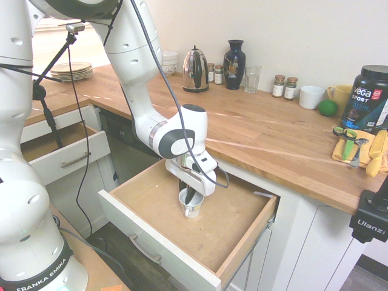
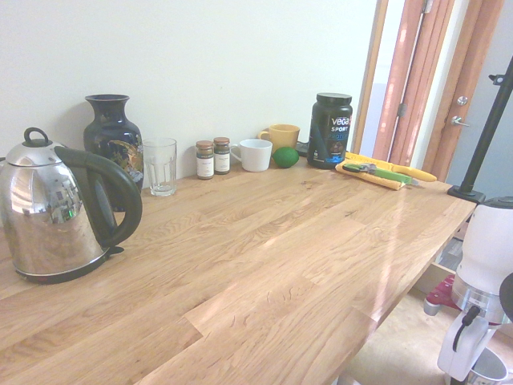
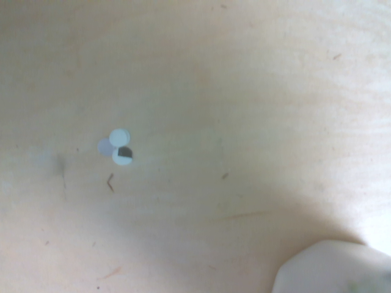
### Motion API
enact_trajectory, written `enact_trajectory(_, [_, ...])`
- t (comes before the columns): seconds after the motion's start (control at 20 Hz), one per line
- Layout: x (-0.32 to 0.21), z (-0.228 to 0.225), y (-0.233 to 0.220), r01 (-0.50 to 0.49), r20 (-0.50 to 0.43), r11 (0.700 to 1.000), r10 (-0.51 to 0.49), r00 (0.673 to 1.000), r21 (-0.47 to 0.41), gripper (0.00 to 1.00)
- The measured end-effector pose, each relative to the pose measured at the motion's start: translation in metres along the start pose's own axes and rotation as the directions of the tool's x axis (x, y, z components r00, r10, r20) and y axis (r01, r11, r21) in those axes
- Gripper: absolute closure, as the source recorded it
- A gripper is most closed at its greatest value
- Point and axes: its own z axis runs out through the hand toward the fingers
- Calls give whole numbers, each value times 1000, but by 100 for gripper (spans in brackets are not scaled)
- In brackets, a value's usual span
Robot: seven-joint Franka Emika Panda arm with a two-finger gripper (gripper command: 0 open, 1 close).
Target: Put mug in the drawer
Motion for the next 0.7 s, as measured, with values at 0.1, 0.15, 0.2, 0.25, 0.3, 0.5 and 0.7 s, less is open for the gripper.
enact_trajectory(0.1, [0,1,0,0,1,1000,0,1000,-1,0])
enact_trajectory(0.15, [-1,2,0,1,2,1000,-1,1000,-3,0])
enact_trajectory(0.2, [-2,3,1,1,4,1000,-1,1000,-5,0])
enact_trajectory(0.25, [-3,4,1,3,5,1000,-3,1000,-7,0])
enact_trajectory(0.3, [-4,4,1,4,6,1000,-4,1000,-8,0])
enact_trajectory(0.5, [-5,4,0,7,5,1000,-7,1000,-7,0])
enact_trajectory(0.7, [-6,1,3,5,0,1000,-5,1000,-2,0])
